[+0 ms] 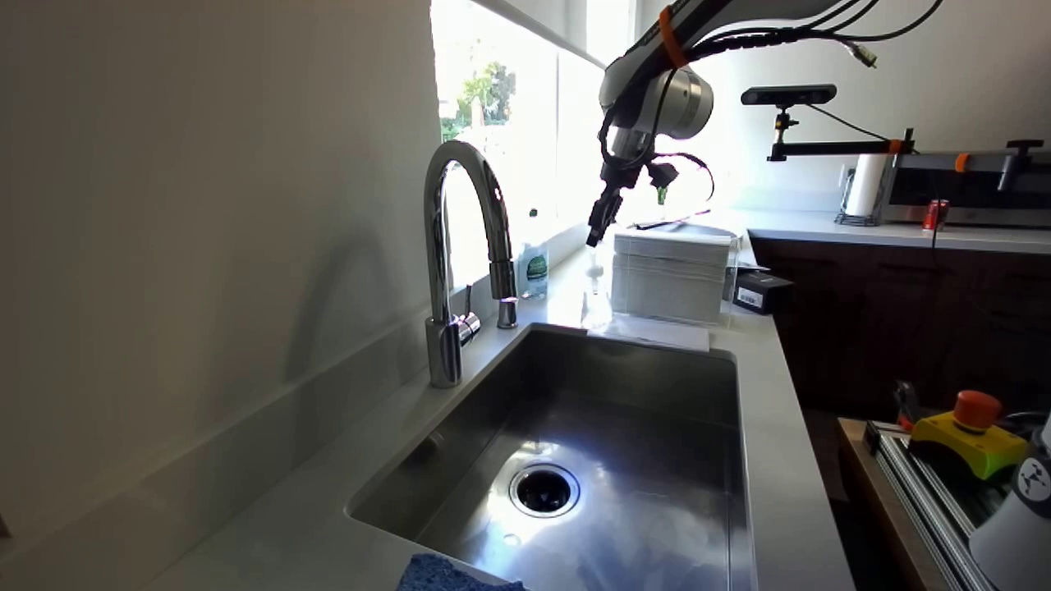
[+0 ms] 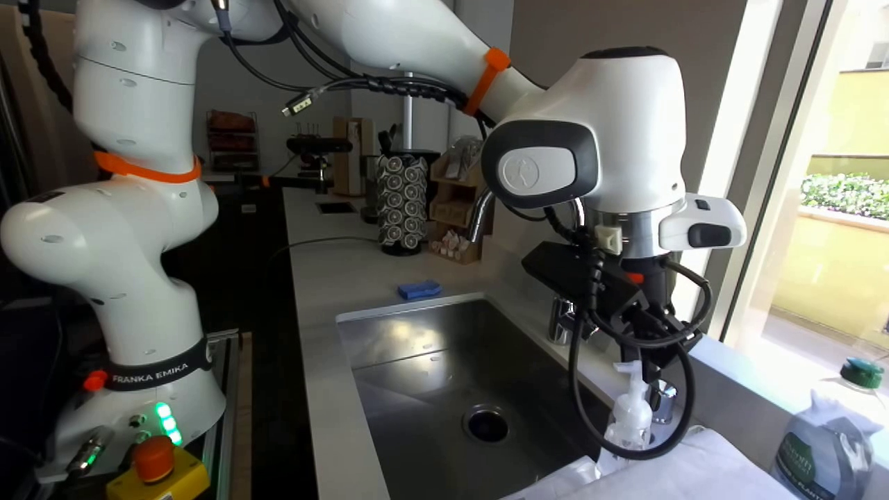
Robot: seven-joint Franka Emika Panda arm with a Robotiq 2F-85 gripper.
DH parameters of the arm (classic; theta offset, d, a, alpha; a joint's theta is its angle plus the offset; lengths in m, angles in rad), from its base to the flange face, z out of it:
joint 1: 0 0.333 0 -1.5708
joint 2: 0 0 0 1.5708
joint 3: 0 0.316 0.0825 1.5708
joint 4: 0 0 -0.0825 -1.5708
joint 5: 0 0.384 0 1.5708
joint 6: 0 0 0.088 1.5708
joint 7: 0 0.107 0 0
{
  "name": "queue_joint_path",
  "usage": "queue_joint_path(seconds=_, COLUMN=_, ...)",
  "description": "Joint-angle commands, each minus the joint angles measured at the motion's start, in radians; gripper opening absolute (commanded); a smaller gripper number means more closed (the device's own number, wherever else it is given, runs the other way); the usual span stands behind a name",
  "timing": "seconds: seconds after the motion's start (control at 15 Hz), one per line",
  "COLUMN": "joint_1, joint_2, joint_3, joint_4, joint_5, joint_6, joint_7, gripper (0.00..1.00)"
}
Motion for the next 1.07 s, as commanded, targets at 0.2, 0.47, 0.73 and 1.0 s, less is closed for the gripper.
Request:
queue_joint_path(seconds=0.2, joint_1=0.009, joint_2=-0.017, joint_3=-0.015, joint_4=-0.037, joint_5=0.043, joint_6=-0.009, joint_7=-0.087, gripper=0.4)
queue_joint_path(seconds=0.47, joint_1=0.009, joint_2=-0.02, joint_3=-0.02, joint_4=-0.047, joint_5=0.045, joint_6=-0.012, joint_7=-0.106, gripper=0.78)
queue_joint_path(seconds=0.73, joint_1=0.009, joint_2=-0.022, joint_3=-0.022, joint_4=-0.052, joint_5=0.048, joint_6=-0.013, joint_7=-0.115, gripper=1.0)
queue_joint_path(seconds=1.0, joint_1=0.011, joint_2=-0.036, joint_3=-0.022, joint_4=-0.042, joint_5=0.059, joint_6=-0.015, joint_7=-0.122, gripper=1.0)
